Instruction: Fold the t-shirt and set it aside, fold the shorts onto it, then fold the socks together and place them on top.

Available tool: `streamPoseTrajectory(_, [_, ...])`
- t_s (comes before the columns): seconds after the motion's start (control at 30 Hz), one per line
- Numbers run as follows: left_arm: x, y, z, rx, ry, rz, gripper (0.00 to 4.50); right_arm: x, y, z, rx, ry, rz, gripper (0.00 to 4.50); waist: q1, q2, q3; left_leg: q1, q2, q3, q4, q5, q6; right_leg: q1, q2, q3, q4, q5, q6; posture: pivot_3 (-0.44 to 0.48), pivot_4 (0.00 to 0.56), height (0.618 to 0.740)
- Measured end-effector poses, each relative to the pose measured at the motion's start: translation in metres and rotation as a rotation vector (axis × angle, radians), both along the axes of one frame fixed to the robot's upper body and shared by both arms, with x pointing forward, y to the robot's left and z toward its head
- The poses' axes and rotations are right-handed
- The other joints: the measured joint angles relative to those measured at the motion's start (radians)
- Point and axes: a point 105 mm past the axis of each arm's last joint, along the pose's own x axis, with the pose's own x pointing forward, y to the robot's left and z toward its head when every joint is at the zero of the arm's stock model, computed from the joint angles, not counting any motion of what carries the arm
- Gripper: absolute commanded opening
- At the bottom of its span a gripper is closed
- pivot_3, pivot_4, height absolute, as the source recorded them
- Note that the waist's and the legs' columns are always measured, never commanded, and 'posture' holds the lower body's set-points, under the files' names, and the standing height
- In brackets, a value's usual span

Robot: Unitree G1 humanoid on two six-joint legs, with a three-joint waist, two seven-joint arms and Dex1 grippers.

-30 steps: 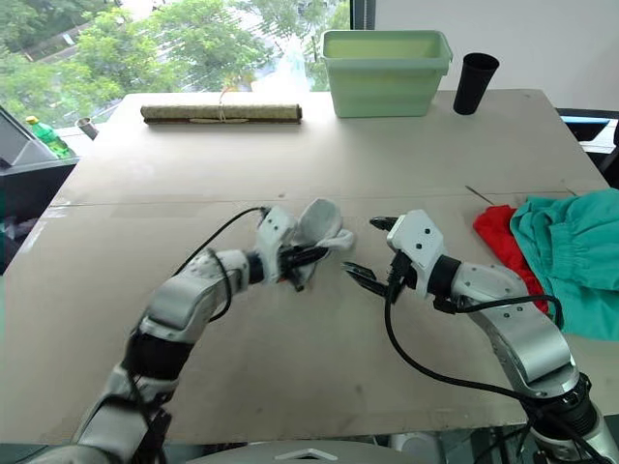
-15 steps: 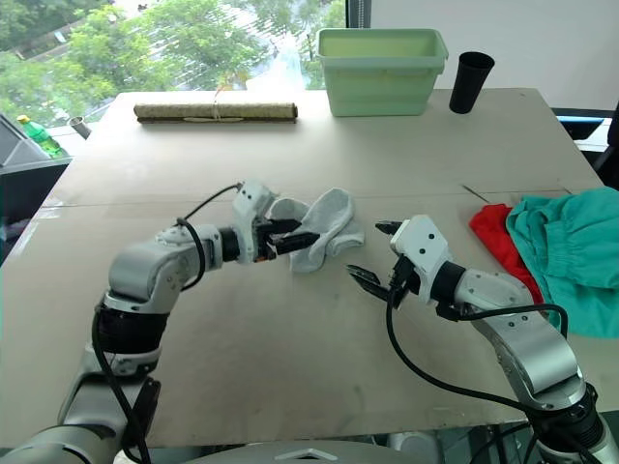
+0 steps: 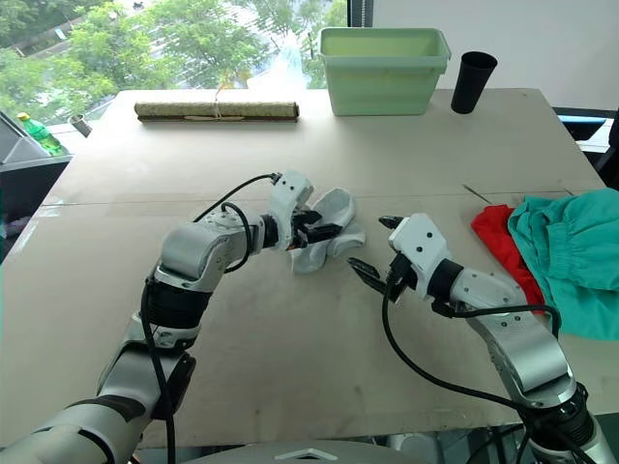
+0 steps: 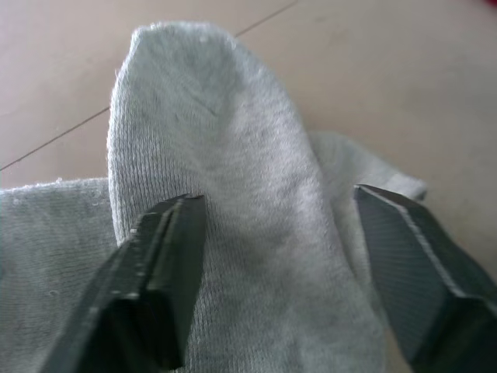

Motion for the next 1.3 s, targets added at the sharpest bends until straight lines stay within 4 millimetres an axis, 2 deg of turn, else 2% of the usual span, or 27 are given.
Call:
streamPoseTrajectory(0.13, [-0.003, -0.001, -0.003, 0.001, 0.001, -0.031, 0.03, 0.0, -0.002, -0.003, 0.0, 0.005, -0.021, 4.5, 0.0, 0.0, 0.0, 0.0, 0.0, 0.0, 0.0, 0.0, -0.001, 0.0, 0.0, 0.0, 0.0, 0.0, 0.0, 0.0, 0.15, 0.727])
streamPoseTrajectory(0.33, [0.0, 0.006, -0.001, -0.034, -0.01, -0.073, 0.01, 0.0, -0.003, -0.004, -0.003, -0.002, -0.032, 4.5, 0.0, 0.0, 0.0, 0.0, 0.0, 0.0, 0.0, -0.001, -0.001, 0.0, 0.0, 0.0, 0.0, 0.0, 0.0, 0.0, 0.15, 0.727])
streamPoseTrajectory(0.43, [0.005, 0.012, 0.016, -0.13, -0.039, -0.09, 0.01, 0.001, -0.004, -0.003, -0.003, -0.007, -0.034, 4.5, 0.0, 0.0, 0.0, 0.0, 0.0, 0.0, 0.0, 0.0, 0.0, -0.001, 0.0, 0.0, 0.0, 0.0, 0.0, 0.0, 0.15, 0.727])
streamPoseTrajectory(0.5, [0.002, 0.012, 0.034, -0.181, -0.082, -0.176, 0.01, 0.001, -0.003, -0.003, -0.002, -0.008, -0.033, 4.5, 0.0, 0.0, 0.0, 0.0, 0.0, 0.0, 0.0, 0.0, 0.0, -0.001, 0.0, 0.0, 0.0, 0.0, 0.0, 0.0, 0.15, 0.727])
streamPoseTrajectory(0.6, [-0.021, 0.013, 0.057, -0.211, -0.118, -0.401, 0.01, 0.001, -0.004, -0.003, -0.001, -0.006, -0.034, 4.5, -0.004, 0.0, 0.0, 0.0, 0.0, 0.0, 0.0, 0.0, -0.001, -0.001, 0.0, 0.0, 0.0, 0.0, 0.0, 0.0, 0.15, 0.727])
streamPoseTrajectory(0.8, [-0.06, 0.013, 0.072, -0.104, -0.223, -0.79, 0.01, -0.001, -0.014, -0.006, -0.01, 0.016, -0.038, 4.5, -0.001, 0.001, 0.001, -0.001, 0.0, 0.0, 0.001, -0.002, -0.004, -0.001, -0.001, 0.0, 0.0, -0.002, -0.004, 0.0, 0.15, 0.727])
streamPoseTrajectory(0.9, [-0.085, 0.026, 0.055, 0.117, -0.307, -1.054, 0.01, -0.012, -0.031, -0.017, -0.044, 0.087, -0.045, 4.5, -0.002, 0.004, 0.0, 0.0, 0.0, 0.001, 0.0, -0.003, -0.004, -0.001, -0.001, 0.0, -0.001, -0.002, -0.004, 0.0, 0.15, 0.727])
streamPoseTrajectory(0.97, [-0.079, 0.035, 0.019, 0.295, -0.417, -1.121, 0.01, -0.031, -0.051, -0.034, -0.117, 0.203, -0.055, 4.5, 0.007, 0.009, -0.003, 0.001, 0.0, 0.001, -0.001, -0.003, -0.004, 0.0, -0.002, 0.0, -0.002, -0.002, -0.005, 0.0, 0.15, 0.727])
streamPoseTrajectory(1.07, [-0.083, 0.042, -0.03, 0.325, -0.389, -1.145, 0.01, -0.051, -0.051, -0.048, -0.11, 0.335, -0.023, 4.5, 0.001, 0.005, -0.001, 0.0, 0.001, 0.001, -0.001, -0.003, -0.003, -0.001, -0.001, -0.001, -0.001, -0.002, -0.004, 0.0, 0.15, 0.727])
streamPoseTrajectory(1.1, [-0.085, 0.042, -0.033, 0.302, -0.388, -1.151, 0.71, -0.054, -0.045, -0.045, -0.081, 0.347, -0.002, 4.5, -0.004, 0.001, 0.001, -0.001, 0.003, 0.001, 0.0, -0.005, 0.001, -0.001, -0.001, -0.001, -0.001, -0.002, -0.004, 0.0, 0.15, 0.727])
streamPoseTrajectory(1.13, [-0.084, 0.043, -0.031, 0.307, -0.399, -1.151, 0.92, -0.054, -0.041, -0.04, -0.066, 0.334, 0.012, 4.5, -0.005, 0.001, 0.001, -0.001, 0.003, 0.0, 0.001, -0.005, 0.001, -0.002, 0.0, -0.002, -0.001, -0.002, -0.004, 0.0, 0.15, 0.727])
streamPoseTrajectory(1.23, [-0.08, 0.055, -0.016, 0.259, -0.366, -1.058, 2.27, -0.043, -0.029, -0.024, -0.026, 0.269, 0.03, 4.5, -0.01, 0.001, 0.001, 0.0, 0.003, 0.0, 0.002, -0.006, 0.002, -0.001, 0.0, -0.002, -0.001, -0.002, -0.004, 0.0, 0.15, 0.727])
streamPoseTrajectory(1.3, [-0.081, 0.058, -0.001, 0.154, -0.302, -0.951, 2.27, -0.036, -0.022, -0.021, -0.027, 0.247, 0.039, 4.5, -0.014, 0.001, 0.002, -0.001, 0.003, -0.001, 0.002, -0.006, 0.002, -0.001, 0.0, -0.002, -0.001, -0.002, -0.004, 0.0, 0.15, 0.727])
